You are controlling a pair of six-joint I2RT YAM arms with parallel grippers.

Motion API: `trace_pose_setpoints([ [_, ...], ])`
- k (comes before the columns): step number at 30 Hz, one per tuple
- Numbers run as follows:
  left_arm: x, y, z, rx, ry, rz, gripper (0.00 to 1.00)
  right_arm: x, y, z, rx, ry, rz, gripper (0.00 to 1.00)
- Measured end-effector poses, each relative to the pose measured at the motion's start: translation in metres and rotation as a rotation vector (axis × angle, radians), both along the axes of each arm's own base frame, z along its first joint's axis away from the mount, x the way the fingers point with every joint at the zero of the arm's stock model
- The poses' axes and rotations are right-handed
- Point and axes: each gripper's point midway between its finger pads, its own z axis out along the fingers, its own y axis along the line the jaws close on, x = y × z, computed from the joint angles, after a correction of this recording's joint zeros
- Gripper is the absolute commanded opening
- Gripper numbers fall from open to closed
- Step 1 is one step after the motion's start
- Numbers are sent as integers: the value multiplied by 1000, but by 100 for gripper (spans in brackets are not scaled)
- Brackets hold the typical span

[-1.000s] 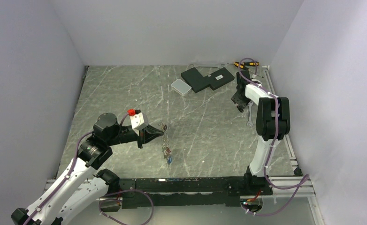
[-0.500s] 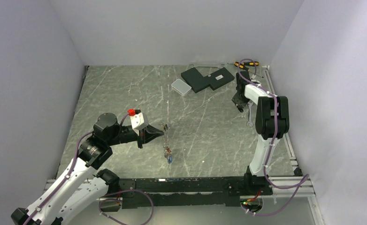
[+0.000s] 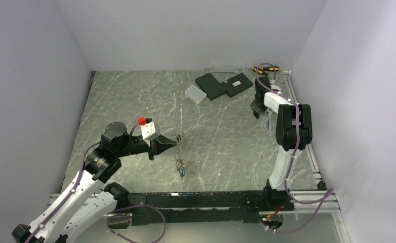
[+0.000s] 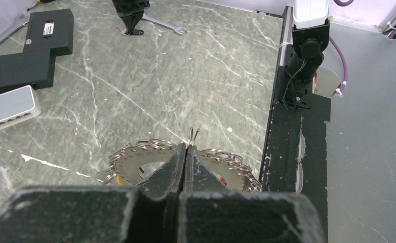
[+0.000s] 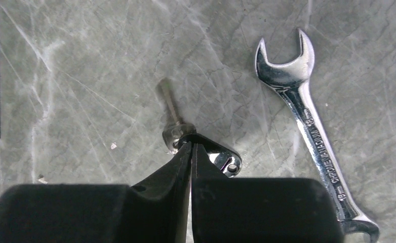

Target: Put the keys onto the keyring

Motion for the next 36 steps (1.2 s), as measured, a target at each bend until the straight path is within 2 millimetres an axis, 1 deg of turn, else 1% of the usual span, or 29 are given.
trace_pose_setpoints([
  [1,0,0,0,0,0,0,0,1,1,0,4,-6,7,1],
  [2,0,0,0,0,0,0,0,1,2,0,7,-8,13,0],
  [15,0,0,0,1,0,3,0,6,5,0,8,-30,54,0],
  [21,0,0,0,1,0,3,0,0,16,3,33,-26,112,0],
  [25,1,0,-1,3,3,3,0,-7,27,19,53,-50,154,0],
  [30,2,-1,-3,8,11,3,0,-10,49,57,85,-129,229,0],
  [33,2,-1,-3,8,11,3,0,-12,69,78,103,-171,295,0],
  [36,2,-1,-3,8,10,3,0,-20,97,91,118,-187,383,0],
])
